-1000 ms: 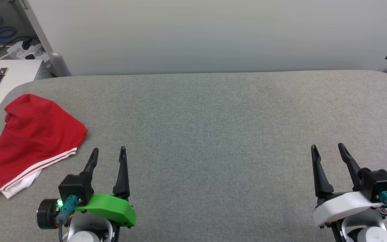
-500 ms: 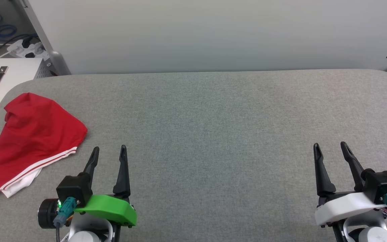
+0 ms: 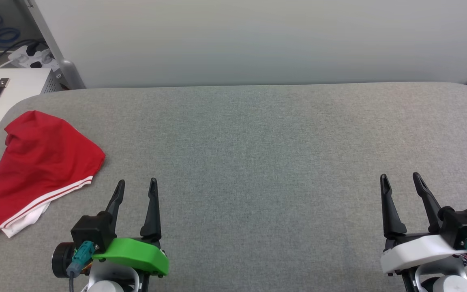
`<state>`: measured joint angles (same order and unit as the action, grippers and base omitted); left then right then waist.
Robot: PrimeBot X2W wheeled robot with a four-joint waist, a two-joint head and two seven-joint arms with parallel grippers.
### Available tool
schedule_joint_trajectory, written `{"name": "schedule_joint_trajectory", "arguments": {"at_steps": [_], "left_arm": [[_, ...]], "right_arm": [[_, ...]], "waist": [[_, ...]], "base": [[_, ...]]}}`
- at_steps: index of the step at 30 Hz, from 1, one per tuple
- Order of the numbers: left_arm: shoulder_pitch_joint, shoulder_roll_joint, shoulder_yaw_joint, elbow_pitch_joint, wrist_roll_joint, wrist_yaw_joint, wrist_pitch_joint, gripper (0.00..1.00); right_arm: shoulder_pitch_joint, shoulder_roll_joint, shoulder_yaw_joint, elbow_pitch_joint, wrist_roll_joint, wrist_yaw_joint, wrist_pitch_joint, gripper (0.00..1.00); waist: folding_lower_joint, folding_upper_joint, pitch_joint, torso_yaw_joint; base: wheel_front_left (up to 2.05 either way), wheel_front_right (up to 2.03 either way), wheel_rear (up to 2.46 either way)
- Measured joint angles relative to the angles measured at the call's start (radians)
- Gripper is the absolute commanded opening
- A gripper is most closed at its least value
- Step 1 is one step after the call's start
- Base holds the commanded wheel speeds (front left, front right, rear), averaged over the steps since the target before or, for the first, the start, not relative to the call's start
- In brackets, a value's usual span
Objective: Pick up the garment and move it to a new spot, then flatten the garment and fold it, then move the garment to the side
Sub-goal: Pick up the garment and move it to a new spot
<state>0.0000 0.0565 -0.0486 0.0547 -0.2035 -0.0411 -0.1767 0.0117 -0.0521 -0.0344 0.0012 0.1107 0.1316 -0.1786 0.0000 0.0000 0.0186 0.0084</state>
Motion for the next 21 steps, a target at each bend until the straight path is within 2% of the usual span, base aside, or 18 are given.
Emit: {"name": "schedule_joint_trajectory", "arguments": {"at_steps": [11, 21], "left_arm": [[0.0, 0.0, -0.007, 0.008, -0.022, -0.009, -0.026, 1.0], [0.001, -0.001, -0.01, 0.024, -0.042, -0.012, -0.045, 1.0]], "right_arm": [[0.005, 0.0, 0.006, 0.005, 0.017, 0.0, -0.021, 1.0], [0.012, 0.001, 0.02, 0.019, 0.034, 0.0, -0.043, 1.0]], "waist": [[0.0, 0.0, 0.004, 0.029], [0.0, 0.0, -0.001, 0.129]], "base": [[0.0, 0.0, 0.0], [0.0, 0.0, 0.0]]}}
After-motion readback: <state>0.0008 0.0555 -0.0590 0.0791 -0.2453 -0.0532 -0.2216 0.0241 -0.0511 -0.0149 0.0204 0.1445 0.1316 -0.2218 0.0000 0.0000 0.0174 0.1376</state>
